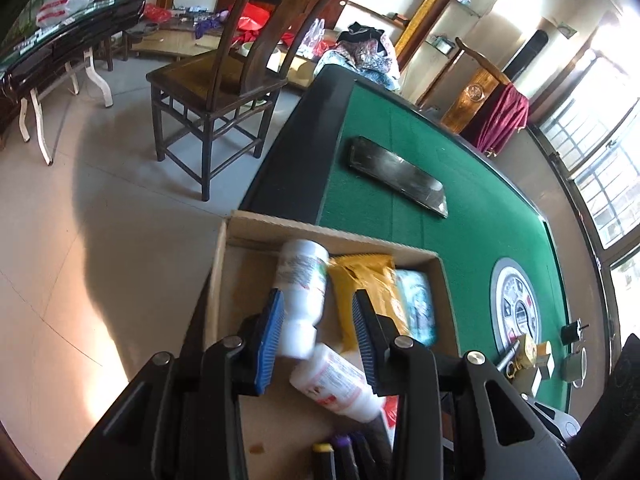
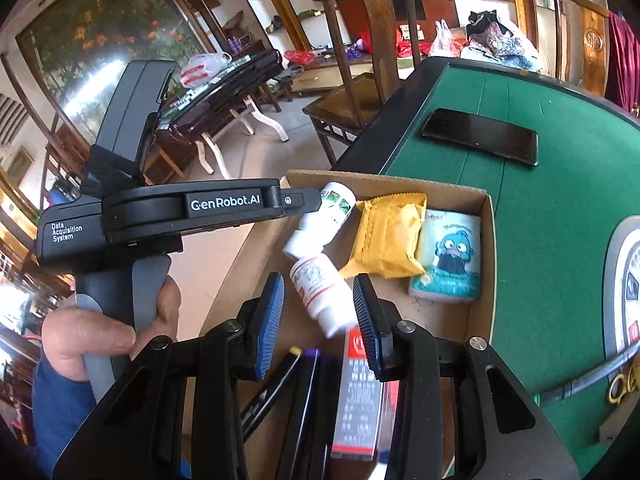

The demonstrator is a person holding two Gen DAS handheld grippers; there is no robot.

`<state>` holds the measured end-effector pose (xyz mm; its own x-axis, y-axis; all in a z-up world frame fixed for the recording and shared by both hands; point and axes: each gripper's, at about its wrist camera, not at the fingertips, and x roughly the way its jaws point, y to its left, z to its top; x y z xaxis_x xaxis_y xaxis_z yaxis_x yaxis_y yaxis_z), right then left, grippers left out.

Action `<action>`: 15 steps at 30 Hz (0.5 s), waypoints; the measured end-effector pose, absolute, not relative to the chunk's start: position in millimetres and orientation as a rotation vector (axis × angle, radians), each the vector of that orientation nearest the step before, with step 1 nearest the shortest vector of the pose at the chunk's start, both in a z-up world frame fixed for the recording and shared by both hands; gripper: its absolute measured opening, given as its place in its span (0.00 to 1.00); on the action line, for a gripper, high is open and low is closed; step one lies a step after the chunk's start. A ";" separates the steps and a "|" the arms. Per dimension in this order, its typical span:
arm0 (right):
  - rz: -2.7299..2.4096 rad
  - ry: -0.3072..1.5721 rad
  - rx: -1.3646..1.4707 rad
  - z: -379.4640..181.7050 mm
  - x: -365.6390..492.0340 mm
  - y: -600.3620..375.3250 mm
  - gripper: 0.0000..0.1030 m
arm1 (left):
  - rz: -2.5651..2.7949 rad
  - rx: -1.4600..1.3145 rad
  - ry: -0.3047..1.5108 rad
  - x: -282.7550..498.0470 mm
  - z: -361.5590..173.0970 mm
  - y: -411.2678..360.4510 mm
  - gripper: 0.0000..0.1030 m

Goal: Organize objects
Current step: 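Open both tools to drop the white bottles into the tray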

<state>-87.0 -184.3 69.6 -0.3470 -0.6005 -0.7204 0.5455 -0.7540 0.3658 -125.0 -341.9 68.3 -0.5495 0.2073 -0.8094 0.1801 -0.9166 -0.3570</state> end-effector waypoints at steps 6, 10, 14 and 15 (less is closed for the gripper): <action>-2.105 -0.132 1.155 72.3 -70.6 -156.5 0.35 | 2.650 -1.447 -0.584 -111.2 81.1 -306.1 0.35; -2.100 -0.194 1.148 71.5 -61.3 -127.9 0.35 | 2.622 -1.426 -0.525 -105.5 89.7 -271.0 0.35; -2.119 -0.257 1.149 67.9 -58.6 -89.5 0.35 | 2.578 -1.424 -0.440 -102.7 92.1 -226.1 0.36; -2.126 -0.278 1.145 67.3 -58.3 -78.0 0.35 | 2.565 -1.427 -0.418 -102.8 91.9 -215.3 0.37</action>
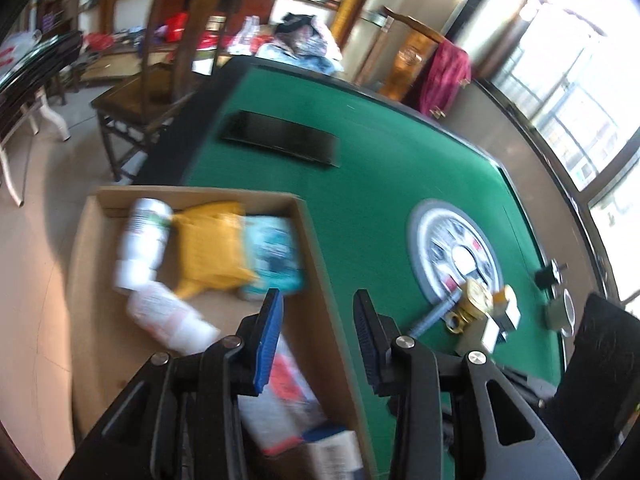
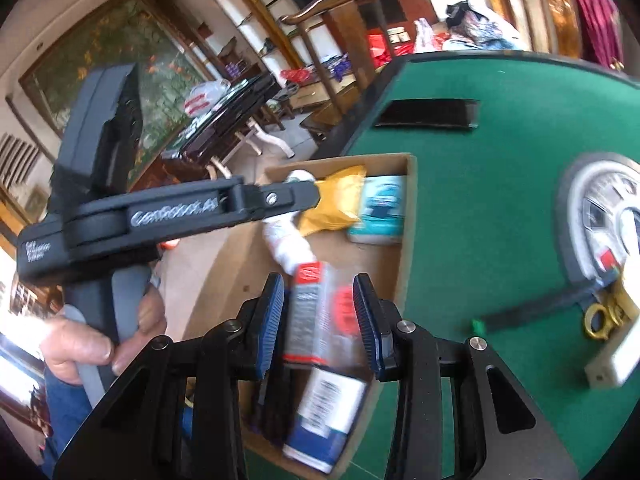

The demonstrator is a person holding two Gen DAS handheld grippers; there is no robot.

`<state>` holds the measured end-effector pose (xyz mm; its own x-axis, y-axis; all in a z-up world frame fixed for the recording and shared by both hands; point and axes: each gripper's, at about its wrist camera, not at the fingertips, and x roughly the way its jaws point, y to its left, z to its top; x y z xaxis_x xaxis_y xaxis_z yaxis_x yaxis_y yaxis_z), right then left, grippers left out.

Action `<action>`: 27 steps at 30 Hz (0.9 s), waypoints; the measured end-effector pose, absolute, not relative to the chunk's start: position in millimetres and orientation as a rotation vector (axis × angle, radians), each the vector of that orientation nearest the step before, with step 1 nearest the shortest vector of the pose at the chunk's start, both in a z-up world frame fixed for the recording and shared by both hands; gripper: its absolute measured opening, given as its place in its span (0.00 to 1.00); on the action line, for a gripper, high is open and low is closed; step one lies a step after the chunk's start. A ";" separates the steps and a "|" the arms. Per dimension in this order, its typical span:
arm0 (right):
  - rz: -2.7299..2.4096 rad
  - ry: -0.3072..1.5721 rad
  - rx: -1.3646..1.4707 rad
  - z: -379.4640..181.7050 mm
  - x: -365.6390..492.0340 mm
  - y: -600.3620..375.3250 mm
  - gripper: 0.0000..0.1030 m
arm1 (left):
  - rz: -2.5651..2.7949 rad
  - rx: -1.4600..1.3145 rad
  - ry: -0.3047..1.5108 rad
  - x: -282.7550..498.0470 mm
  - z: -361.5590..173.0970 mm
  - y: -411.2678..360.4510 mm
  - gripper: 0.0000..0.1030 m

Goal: Organize objects
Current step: 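Open both tools to drop the white bottles into the tray, then move both tools back over the remaining items on the table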

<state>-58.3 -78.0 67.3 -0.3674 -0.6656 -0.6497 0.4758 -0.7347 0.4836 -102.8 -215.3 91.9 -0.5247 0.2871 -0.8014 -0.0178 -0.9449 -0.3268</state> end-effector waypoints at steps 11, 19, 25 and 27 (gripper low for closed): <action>-2.310 -0.515 1.056 70.7 -55.0 88.0 0.36 | 2.431 -1.526 -0.067 -124.1 57.8 -88.4 0.39; -2.471 -0.686 0.976 70.7 -44.8 204.4 0.48 | 2.383 -1.582 0.161 -138.6 33.7 -44.3 0.38; -2.518 -0.852 1.082 60.3 -49.5 244.4 0.48 | 2.409 -1.599 0.214 -142.6 21.6 -31.6 0.38; -2.558 -0.843 1.190 51.6 -54.0 244.7 0.48 | 2.437 -1.610 0.212 -140.2 19.5 -27.2 0.28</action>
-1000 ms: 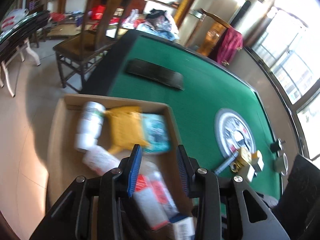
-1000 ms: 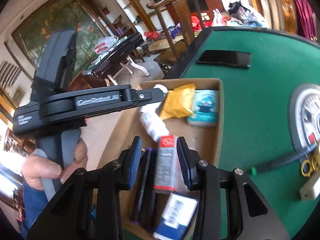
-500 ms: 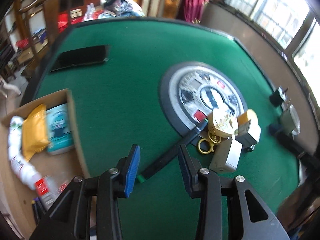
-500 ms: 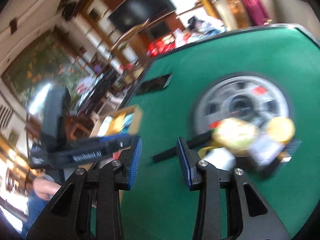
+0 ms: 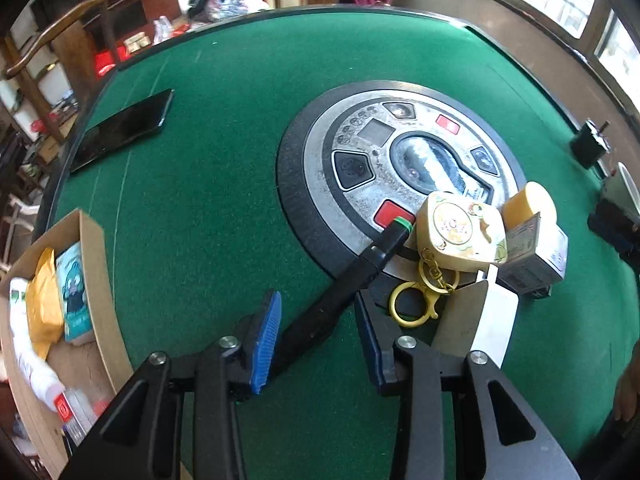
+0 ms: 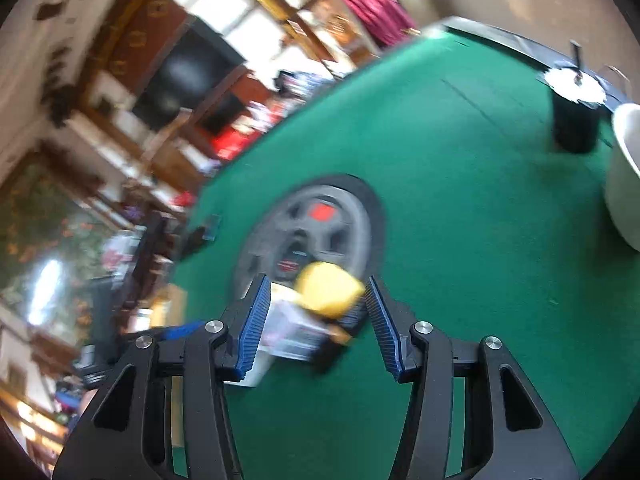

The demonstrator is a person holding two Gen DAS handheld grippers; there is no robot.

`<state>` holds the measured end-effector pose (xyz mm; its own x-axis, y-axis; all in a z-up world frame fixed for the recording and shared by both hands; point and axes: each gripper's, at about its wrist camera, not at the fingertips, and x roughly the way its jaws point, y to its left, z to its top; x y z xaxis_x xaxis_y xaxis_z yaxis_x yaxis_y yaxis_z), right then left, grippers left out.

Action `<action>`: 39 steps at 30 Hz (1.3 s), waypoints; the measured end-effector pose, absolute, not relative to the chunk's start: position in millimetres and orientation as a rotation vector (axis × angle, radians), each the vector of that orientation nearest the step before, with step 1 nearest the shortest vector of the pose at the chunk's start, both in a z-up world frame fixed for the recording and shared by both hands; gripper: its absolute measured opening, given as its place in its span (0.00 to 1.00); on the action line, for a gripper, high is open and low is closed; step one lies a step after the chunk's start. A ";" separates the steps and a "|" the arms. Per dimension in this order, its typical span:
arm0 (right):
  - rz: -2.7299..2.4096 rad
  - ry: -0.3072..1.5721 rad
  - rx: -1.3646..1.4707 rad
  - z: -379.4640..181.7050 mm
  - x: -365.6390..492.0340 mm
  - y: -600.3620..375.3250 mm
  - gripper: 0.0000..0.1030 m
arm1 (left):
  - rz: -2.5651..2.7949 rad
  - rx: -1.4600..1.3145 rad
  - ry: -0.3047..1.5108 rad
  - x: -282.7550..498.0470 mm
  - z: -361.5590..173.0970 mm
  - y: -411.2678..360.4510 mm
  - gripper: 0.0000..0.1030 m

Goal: Organize objects
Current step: 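Move both tools back over the remaining items on the table, then grasp black marker with left tool while right tool grasps black battery pack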

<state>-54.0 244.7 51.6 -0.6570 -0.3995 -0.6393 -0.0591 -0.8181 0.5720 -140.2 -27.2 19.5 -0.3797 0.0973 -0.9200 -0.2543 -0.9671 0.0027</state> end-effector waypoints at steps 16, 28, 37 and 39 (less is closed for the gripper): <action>-2.617 -0.584 1.449 8.5 -79.8 214.9 0.41 | 2.599 -1.539 -0.045 -86.2 11.6 -25.3 0.14; -2.754 -0.166 1.506 8.4 -74.5 203.9 0.16 | 2.629 -1.444 0.042 -89.7 4.5 -20.9 0.15; -2.811 -0.131 1.402 8.8 -65.9 206.0 0.16 | 2.646 -1.413 0.068 -86.6 4.4 -19.3 0.14; -2.812 -0.150 1.401 8.8 -66.0 207.0 0.16 | 2.652 -1.407 0.081 -85.9 4.2 -18.4 0.13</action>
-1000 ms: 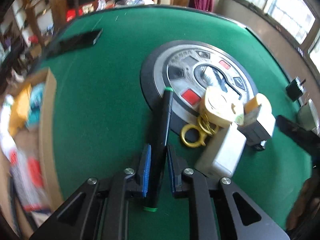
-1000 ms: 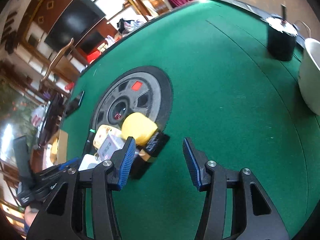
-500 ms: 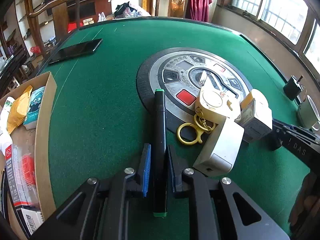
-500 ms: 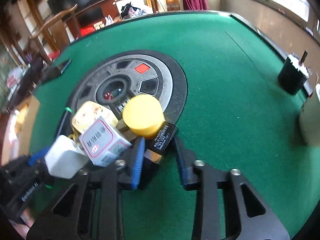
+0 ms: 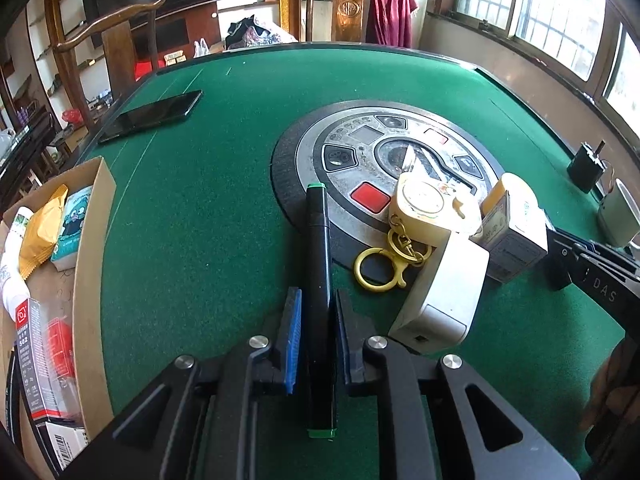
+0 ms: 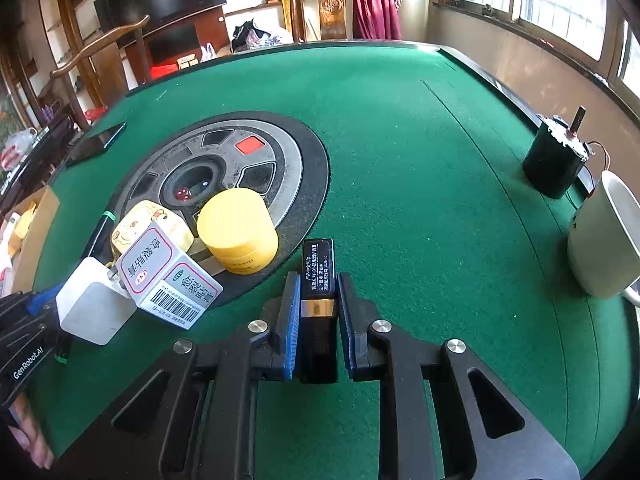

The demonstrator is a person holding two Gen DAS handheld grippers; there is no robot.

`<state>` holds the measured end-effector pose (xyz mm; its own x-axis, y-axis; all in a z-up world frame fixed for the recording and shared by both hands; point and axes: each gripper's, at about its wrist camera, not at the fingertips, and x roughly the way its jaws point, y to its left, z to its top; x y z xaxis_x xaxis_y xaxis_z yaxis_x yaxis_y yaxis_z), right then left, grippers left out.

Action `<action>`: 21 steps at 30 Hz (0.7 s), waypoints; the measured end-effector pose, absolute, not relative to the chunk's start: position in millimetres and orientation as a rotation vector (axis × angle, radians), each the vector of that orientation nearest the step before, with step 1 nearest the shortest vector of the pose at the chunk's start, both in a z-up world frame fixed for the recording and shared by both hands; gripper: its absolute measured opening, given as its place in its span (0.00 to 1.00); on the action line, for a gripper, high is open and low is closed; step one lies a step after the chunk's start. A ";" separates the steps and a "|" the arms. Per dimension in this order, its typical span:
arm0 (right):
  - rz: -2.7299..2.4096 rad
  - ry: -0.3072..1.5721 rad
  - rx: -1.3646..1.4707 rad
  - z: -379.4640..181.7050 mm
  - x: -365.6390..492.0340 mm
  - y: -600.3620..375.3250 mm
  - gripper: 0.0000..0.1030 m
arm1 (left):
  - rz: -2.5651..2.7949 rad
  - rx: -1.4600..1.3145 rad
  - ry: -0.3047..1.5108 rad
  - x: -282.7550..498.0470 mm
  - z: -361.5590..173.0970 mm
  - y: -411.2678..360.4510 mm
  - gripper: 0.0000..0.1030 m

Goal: Organize objects
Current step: 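Grasp black marker with left tool while right tool grasps black battery pack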

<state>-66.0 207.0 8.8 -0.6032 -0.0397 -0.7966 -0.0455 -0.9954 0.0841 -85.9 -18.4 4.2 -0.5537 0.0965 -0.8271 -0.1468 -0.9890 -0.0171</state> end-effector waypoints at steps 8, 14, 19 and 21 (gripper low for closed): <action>2.842 0.253 -1.447 10.4 -65.2 204.7 0.16 | 2.654 -1.397 0.018 -85.8 4.1 -24.3 0.13; 2.883 0.272 -1.354 23.4 -57.5 202.8 0.16 | 2.683 -1.369 -0.022 -85.0 9.2 -29.0 0.13; 2.913 0.320 -1.322 29.2 -56.3 205.3 0.16 | 2.733 -1.308 -0.012 -80.1 17.7 -28.0 0.13; 2.937 0.342 -1.300 33.1 -56.1 205.3 0.16 | 2.760 -1.275 0.006 -77.6 21.8 -26.7 0.13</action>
